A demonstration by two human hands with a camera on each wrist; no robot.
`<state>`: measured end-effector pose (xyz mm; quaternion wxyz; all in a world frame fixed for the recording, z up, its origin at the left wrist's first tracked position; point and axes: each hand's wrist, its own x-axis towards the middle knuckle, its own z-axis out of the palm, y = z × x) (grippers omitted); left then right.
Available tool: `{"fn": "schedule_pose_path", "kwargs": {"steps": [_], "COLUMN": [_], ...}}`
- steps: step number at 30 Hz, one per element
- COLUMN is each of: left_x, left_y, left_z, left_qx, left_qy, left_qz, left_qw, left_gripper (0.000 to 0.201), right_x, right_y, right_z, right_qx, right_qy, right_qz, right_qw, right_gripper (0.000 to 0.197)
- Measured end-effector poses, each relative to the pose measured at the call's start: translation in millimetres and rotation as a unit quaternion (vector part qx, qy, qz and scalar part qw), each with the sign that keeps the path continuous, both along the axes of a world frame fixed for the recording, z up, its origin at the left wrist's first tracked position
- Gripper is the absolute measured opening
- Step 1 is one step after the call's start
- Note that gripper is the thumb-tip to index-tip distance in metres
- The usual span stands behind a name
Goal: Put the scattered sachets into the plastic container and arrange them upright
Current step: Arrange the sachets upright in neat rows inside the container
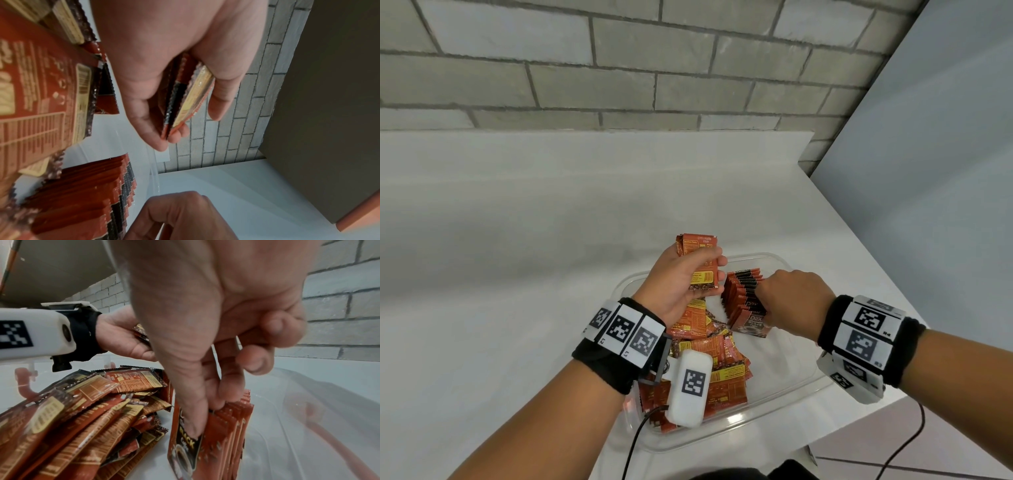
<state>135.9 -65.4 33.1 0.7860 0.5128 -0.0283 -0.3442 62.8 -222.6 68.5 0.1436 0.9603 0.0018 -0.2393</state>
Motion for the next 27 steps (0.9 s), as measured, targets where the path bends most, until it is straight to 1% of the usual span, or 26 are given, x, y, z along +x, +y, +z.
{"fn": "schedule_pose_path", "kwargs": {"steps": [5, 8, 10, 11, 12, 13, 15, 16, 17, 19, 21, 23, 25, 27], "left_x": [0, 0, 1, 1, 0, 0, -2, -3, -4, -5, -5, -4, -2, -1], "left_y": [-1, -1, 0, 1, 1, 1, 1, 1, 1, 1, 1, 2, 2, 0], "left_z": [0, -1, 0, 0, 1, 1, 1, 1, 1, 1, 2, 4, 5, 6], "left_qx": [-0.003, -0.001, -0.008, -0.011, -0.011, -0.008, 0.004, 0.009, 0.011, 0.010, 0.004, -0.002, -0.004, -0.016], "left_qy": [-0.003, 0.008, 0.026, 0.030, 0.027, 0.018, -0.009, -0.019, -0.025, -0.034, -0.035, -0.018, 0.005, 0.037], "left_qz": [-0.004, -0.006, -0.016, -0.024, -0.034, -0.045, -0.064, -0.068, -0.071, -0.072, -0.077, -0.081, -0.074, -0.054], "left_qw": [1.000, 1.000, 1.000, 0.999, 0.999, 0.999, 0.998, 0.997, 0.997, 0.997, 0.996, 0.997, 0.997, 0.998], "left_gripper": [0.016, 0.010, 0.011, 0.012, 0.014, 0.014, 0.013, 0.014, 0.016, 0.019, 0.024, 0.034, 0.043, 0.046], "right_x": [0, -1, 1, 3, 6, 9, 13, 15, 15, 16, 17, 19, 19, 17], "right_y": [-1, -3, -8, -12, -15, -18, -17, -14, -10, -5, -4, -6, -10, -13], "right_z": [1, 4, 12, 17, 23, 29, 37, 39, 39, 34, 28, 25, 27, 27], "right_qx": [-0.002, 0.014, 0.055, 0.094, 0.147, 0.214, 0.351, 0.401, 0.431, 0.457, 0.477, 0.503, 0.517, 0.525], "right_qy": [-0.004, -0.003, -0.014, -0.038, -0.076, -0.125, -0.205, -0.214, -0.208, -0.190, -0.196, -0.220, -0.267, -0.325], "right_qz": [0.000, -0.009, -0.044, -0.069, -0.093, -0.115, -0.152, -0.166, -0.173, -0.163, -0.166, -0.182, -0.188, -0.175], "right_qw": [1.000, 1.000, 0.997, 0.992, 0.982, 0.962, 0.901, 0.875, 0.861, 0.853, 0.840, 0.816, 0.791, 0.767], "right_gripper": [0.020, 0.025, 0.029, 0.030, 0.029, 0.027, 0.025, 0.026, 0.030, 0.038, 0.040, 0.030, 0.017, 0.015]}}
